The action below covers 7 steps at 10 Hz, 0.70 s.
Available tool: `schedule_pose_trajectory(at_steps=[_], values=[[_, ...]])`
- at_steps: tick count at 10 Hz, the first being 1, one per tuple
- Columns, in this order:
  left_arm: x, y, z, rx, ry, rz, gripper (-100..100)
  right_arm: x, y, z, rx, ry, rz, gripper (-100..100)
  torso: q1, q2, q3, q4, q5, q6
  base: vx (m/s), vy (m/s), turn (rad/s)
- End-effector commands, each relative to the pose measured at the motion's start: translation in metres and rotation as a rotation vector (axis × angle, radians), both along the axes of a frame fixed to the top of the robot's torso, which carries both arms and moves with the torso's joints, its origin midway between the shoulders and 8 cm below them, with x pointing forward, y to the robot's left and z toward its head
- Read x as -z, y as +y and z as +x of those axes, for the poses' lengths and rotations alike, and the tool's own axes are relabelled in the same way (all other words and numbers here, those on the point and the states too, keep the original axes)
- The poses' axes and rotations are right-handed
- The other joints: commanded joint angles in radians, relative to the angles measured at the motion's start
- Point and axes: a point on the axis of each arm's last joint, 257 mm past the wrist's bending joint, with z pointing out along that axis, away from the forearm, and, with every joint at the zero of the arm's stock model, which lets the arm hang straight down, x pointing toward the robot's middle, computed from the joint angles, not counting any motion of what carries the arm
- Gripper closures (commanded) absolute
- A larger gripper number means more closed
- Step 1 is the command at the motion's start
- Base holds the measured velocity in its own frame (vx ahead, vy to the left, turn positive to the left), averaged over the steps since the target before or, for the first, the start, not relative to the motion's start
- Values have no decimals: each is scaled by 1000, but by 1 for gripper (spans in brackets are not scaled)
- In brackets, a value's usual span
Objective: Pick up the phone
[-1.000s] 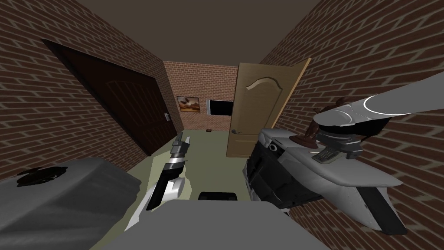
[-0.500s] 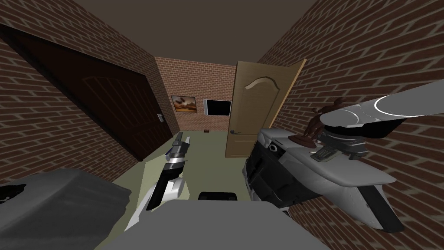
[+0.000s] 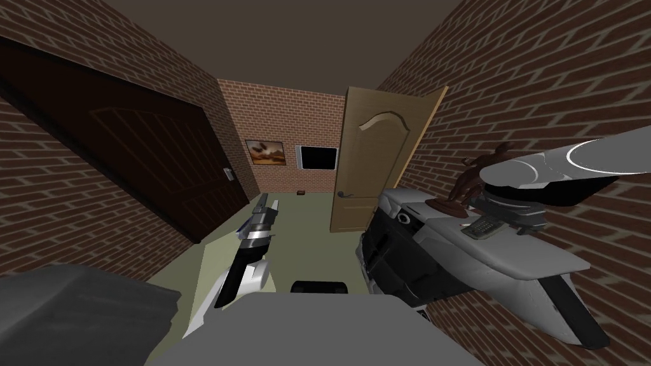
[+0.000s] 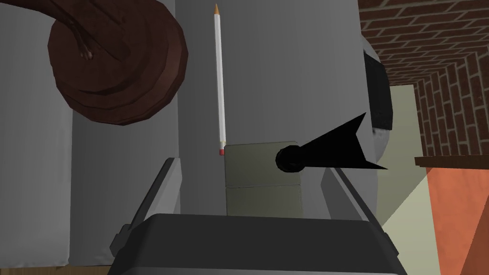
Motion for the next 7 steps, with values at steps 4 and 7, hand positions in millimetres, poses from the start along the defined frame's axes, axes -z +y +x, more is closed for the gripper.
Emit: schedule_pose_trajectory(at_steps=[4,7], values=[[0,0,0,0,0,0,0,1,-25,-4,-39,-37,-7,-100,-1,1,0,-1,0,-2,97,66,-112],[0,0,0,0,0,0,0,2,-23,-3,-98,3,-8,-100,2,-1,-1,-1,1,-3,77,69,-64]])
